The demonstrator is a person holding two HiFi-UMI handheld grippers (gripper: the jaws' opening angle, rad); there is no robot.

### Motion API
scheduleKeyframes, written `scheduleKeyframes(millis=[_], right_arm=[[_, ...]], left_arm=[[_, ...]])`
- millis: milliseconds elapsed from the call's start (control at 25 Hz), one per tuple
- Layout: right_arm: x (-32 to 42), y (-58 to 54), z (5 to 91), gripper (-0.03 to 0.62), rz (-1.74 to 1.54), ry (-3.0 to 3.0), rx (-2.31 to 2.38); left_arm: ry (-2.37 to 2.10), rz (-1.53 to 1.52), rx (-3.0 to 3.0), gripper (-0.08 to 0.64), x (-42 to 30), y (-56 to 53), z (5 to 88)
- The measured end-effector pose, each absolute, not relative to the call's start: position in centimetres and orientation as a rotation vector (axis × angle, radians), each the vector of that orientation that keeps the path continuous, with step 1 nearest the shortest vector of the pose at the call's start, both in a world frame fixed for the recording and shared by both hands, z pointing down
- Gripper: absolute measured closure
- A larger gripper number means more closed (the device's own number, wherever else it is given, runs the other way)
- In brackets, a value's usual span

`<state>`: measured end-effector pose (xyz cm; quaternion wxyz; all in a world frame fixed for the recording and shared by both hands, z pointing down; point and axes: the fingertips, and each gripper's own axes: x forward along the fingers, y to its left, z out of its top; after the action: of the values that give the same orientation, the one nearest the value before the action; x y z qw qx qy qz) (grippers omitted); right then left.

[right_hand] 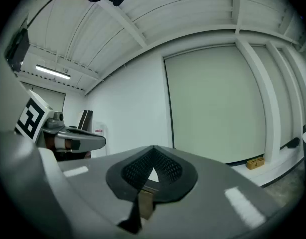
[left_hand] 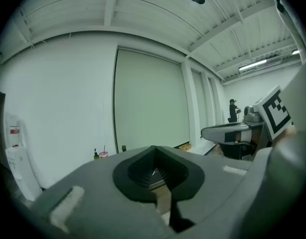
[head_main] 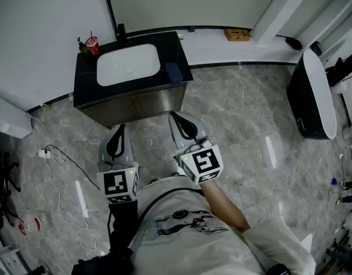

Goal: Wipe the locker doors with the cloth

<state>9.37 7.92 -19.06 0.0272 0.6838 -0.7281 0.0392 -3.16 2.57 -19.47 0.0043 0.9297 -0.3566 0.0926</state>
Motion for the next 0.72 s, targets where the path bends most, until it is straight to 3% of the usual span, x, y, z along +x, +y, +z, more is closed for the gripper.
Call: scheduleKeyframes(millis=[720], right_arm=[[9.22, 7.91, -18.23, 0.591, 0.191, -2.233, 2.136]], left_arm=[[-1.08, 0.302, 2.911, 0.558, -3.26, 2.17, -19.04]])
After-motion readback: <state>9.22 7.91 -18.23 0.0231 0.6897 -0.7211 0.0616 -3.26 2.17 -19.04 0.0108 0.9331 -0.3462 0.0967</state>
